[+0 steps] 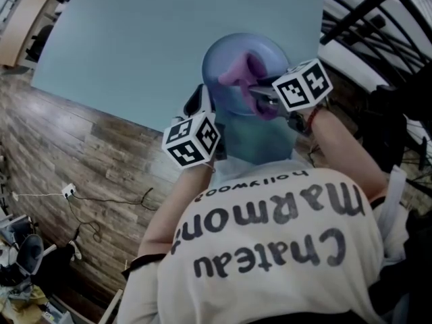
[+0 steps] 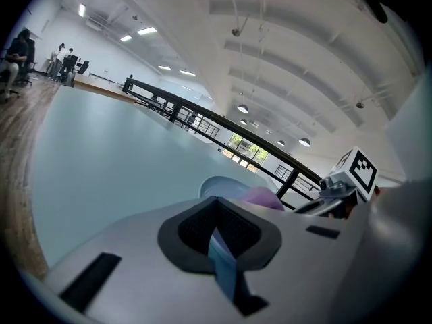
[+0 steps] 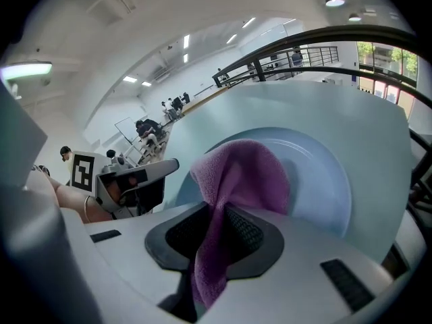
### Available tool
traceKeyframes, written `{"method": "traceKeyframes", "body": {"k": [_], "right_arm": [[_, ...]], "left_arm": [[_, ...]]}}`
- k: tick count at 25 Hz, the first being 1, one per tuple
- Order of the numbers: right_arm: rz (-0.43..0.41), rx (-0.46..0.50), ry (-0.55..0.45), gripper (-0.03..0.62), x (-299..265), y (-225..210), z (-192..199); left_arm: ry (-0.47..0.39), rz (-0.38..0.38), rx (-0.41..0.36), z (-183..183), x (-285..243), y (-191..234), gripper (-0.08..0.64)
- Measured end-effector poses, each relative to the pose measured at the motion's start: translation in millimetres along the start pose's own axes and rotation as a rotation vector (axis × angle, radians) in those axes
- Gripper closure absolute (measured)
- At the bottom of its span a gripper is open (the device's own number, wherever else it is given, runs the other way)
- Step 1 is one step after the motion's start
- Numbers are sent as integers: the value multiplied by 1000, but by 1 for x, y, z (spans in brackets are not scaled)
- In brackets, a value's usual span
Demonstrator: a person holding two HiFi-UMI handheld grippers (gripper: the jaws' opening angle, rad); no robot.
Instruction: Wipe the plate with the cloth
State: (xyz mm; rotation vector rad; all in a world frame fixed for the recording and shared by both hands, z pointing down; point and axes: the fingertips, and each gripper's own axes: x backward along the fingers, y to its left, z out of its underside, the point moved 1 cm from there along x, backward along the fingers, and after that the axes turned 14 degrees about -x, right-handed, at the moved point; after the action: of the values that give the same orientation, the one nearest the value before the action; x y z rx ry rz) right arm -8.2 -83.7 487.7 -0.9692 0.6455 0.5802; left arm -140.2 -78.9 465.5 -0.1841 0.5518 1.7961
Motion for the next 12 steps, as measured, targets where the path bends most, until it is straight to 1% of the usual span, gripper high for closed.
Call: {"method": "traceKeyframes", "body": {"k": [12], "right_arm": [[94, -87, -77, 506, 40, -49, -2]], "left_arm": [[15, -23, -6, 4, 8, 6, 558]]}}
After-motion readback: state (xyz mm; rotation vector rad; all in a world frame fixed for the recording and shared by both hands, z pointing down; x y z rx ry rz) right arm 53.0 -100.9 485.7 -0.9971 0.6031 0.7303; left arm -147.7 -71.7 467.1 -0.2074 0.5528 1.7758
